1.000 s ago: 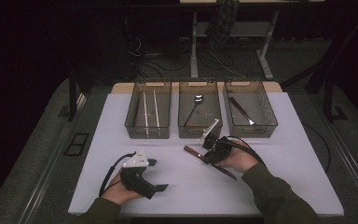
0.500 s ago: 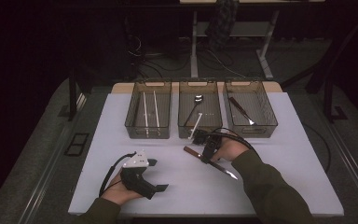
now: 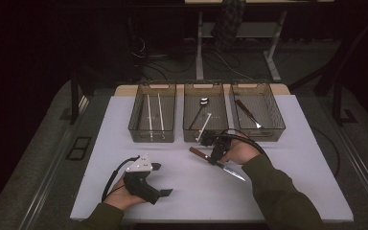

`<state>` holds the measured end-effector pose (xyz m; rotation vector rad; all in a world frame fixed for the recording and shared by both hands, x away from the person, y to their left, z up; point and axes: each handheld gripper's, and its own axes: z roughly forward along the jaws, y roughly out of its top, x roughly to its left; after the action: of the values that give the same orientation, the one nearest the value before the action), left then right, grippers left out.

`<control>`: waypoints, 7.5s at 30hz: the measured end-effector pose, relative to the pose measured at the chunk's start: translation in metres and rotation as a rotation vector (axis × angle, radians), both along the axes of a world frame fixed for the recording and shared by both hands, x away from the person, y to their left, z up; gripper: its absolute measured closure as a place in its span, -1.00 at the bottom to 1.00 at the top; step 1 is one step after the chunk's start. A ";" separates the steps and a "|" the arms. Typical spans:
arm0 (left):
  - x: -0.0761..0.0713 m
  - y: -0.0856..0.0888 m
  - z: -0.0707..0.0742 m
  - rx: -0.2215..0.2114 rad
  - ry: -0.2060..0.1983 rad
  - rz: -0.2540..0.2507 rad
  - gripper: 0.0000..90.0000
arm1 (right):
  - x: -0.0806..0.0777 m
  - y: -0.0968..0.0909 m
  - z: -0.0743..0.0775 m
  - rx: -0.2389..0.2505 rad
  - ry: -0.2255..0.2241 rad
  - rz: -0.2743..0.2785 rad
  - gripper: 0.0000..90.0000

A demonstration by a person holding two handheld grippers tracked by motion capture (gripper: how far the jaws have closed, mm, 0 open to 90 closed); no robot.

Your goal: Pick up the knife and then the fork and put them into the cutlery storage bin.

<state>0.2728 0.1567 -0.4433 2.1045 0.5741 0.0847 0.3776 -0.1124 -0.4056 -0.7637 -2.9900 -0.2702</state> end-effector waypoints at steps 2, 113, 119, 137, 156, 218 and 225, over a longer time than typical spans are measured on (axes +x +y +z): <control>0.000 0.000 0.000 0.000 0.000 0.001 -1.00 | 0.000 -0.007 0.005 0.043 -0.013 -0.014 0.70; -0.001 0.002 0.002 -0.022 -0.003 0.004 -1.00 | 0.062 -0.195 0.053 0.560 -0.598 -0.678 0.69; -0.001 0.002 0.002 -0.026 -0.001 0.001 -1.00 | 0.065 -0.190 0.043 0.526 -0.573 -0.680 0.69; -0.001 0.002 0.002 -0.030 -0.001 -0.001 -1.00 | 0.078 -0.185 0.022 0.472 -0.462 -0.719 0.45; 0.003 0.006 0.003 -0.042 -0.006 0.005 -1.00 | 0.066 -0.190 0.029 0.562 -0.468 -0.710 -0.22; 0.001 0.006 0.005 -0.032 -0.028 0.031 -1.00 | -0.100 -0.183 -0.025 0.694 -0.496 -0.386 -0.66; 0.000 0.005 0.005 -0.032 -0.028 0.033 -1.00 | -0.113 -0.181 -0.031 0.690 -0.480 -0.368 -0.66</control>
<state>0.2733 0.1621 -0.4381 2.0601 0.5898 0.1231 0.2646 -0.2935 -0.4362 -1.2589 -2.7514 -1.5880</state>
